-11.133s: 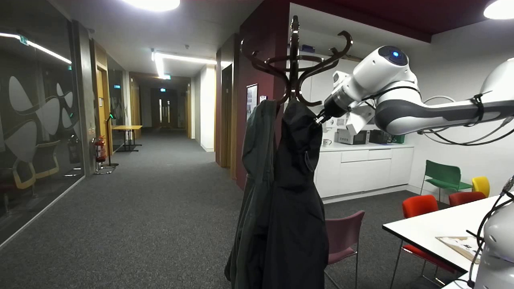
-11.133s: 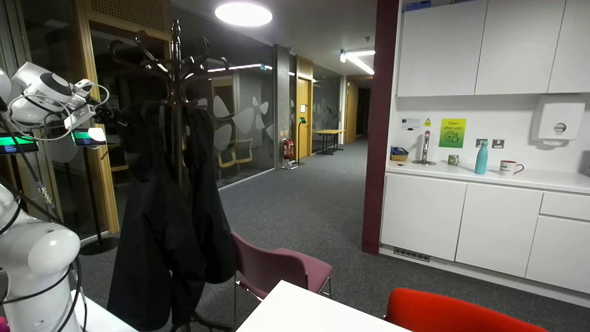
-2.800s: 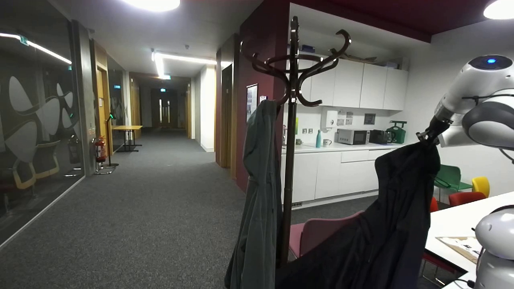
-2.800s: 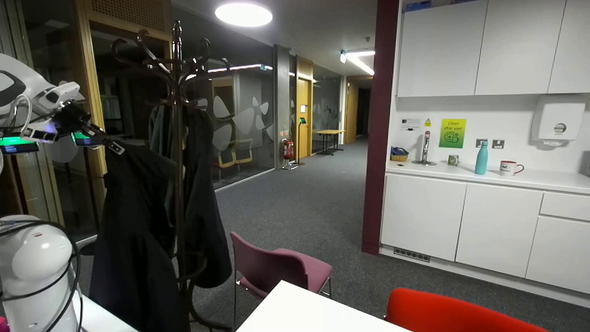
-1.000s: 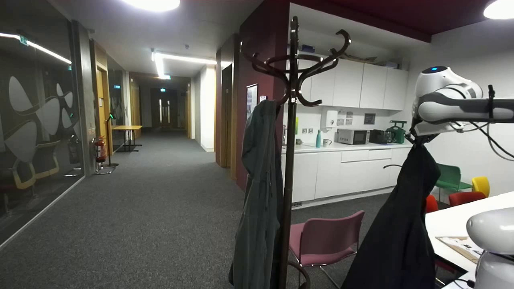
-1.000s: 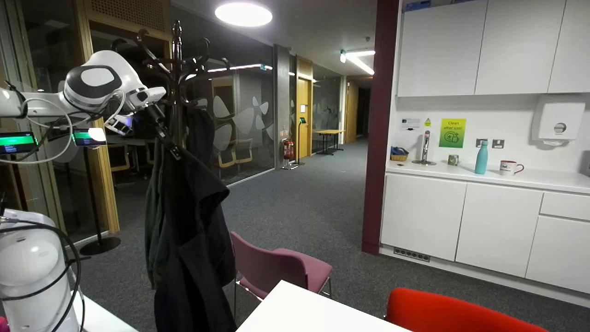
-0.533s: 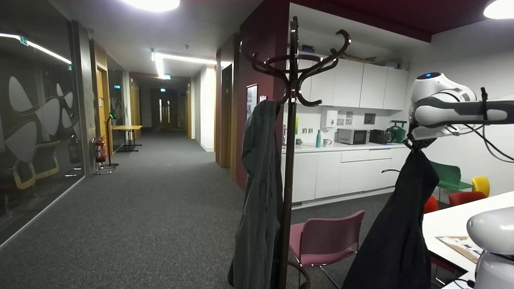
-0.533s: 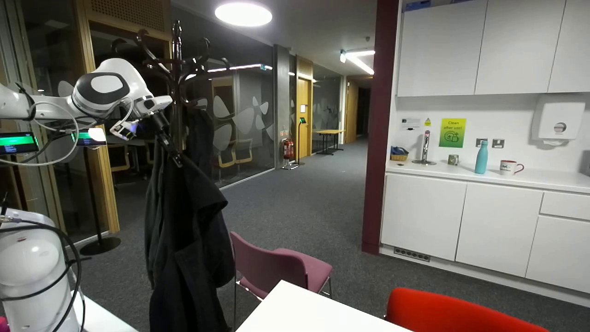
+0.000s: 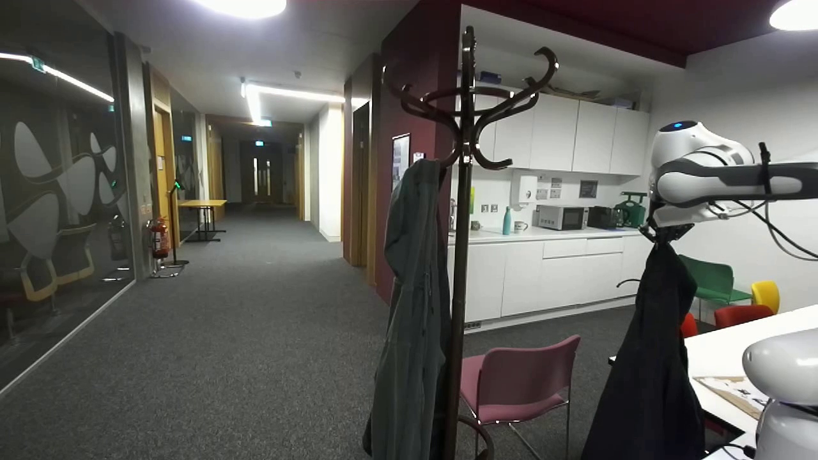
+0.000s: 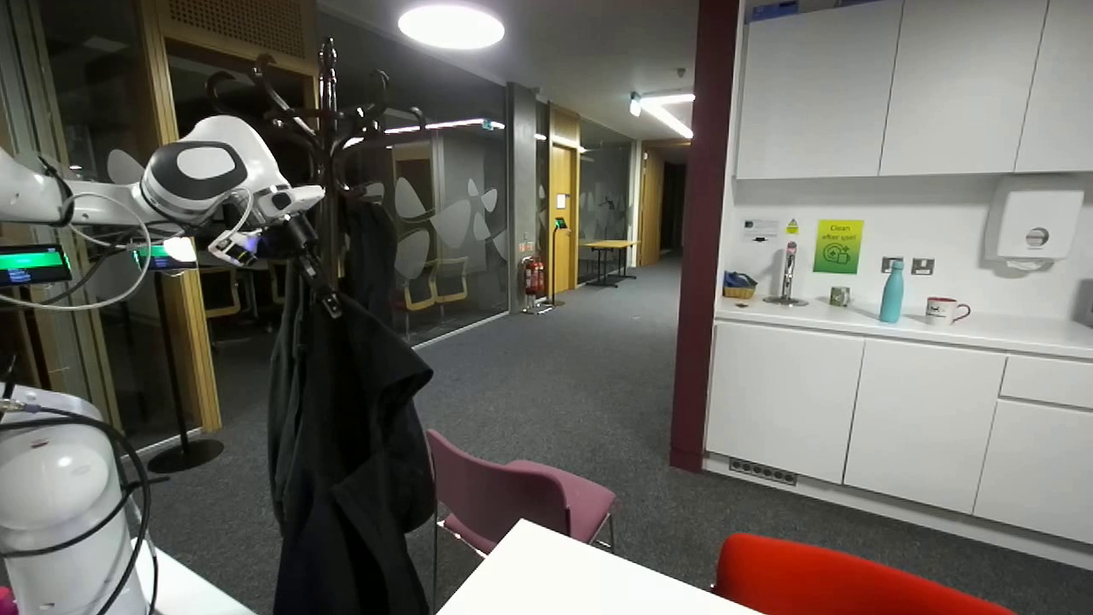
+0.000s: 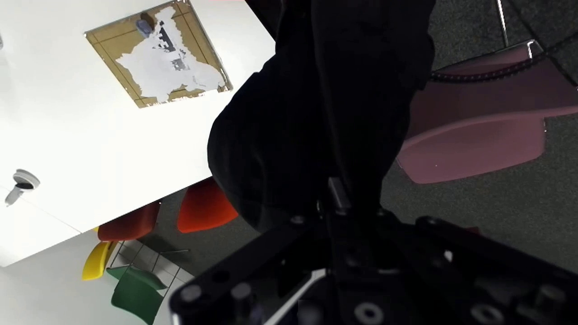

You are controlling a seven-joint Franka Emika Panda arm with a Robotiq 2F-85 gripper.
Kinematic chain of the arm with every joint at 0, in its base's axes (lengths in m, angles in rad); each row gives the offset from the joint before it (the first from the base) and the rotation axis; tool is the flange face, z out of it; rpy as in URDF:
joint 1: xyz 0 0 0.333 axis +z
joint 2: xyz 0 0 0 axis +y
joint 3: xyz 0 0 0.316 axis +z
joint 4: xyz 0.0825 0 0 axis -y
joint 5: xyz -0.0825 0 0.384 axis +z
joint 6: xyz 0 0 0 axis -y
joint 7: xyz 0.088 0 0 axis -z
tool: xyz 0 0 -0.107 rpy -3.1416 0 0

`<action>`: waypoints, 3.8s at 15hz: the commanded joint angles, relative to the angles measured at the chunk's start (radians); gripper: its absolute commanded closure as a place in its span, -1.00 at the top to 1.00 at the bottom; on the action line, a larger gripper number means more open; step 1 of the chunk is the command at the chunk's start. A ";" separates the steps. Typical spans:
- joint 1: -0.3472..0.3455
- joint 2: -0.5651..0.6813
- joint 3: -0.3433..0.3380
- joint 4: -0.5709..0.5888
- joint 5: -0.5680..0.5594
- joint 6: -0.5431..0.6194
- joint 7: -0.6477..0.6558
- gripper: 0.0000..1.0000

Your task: Put one jersey on the backrest of the pink chair

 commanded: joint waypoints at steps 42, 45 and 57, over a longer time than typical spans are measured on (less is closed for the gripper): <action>0.092 0.902 -0.168 0.764 0.010 0.213 0.197 -0.99; 0.113 0.968 -0.172 0.872 0.010 0.201 0.209 -0.99; 0.172 1.067 -0.203 0.899 -0.001 0.175 0.260 -0.96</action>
